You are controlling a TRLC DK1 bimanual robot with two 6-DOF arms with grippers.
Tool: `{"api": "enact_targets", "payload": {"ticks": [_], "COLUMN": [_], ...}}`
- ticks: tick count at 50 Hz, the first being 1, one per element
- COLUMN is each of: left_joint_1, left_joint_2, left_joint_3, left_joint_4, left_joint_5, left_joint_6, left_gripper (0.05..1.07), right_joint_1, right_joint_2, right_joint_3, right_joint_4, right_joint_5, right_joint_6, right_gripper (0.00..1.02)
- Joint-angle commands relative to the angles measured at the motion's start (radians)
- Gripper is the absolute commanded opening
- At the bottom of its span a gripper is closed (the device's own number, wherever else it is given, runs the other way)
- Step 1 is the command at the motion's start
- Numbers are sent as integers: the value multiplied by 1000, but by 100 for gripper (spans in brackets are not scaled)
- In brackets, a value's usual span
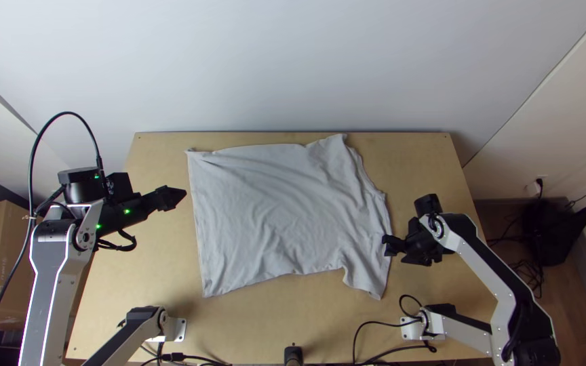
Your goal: Fold the t-shirt
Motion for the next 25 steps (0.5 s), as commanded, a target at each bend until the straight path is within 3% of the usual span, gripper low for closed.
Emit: {"api": "enact_targets", "payload": {"ticks": [1,11,18,22,25], "left_joint_1": [-4,1,1,-22,-47], "left_joint_2": [-10,-2,-1,13,19], "left_joint_3": [-18,-18,-41,-67,-92], "left_joint_4": [-8,-8,-17,-100,-166], "left_joint_5": [1,1,-13,-68,-99], "left_joint_6": [18,30,62,144,176], "left_gripper": [102,102,102,102,102], "right_joint_1": [12,77,126,149,152], "right_joint_2": [41,70,65,62,51], "right_joint_3": [-39,-62,-96,-105,-114], "right_joint_4": [22,51,125,155,171], "right_joint_5": [-6,-7,-4,39,60], "right_joint_6": [-10,10,51,59,59], "right_gripper": [70,68,34,4,3]}}
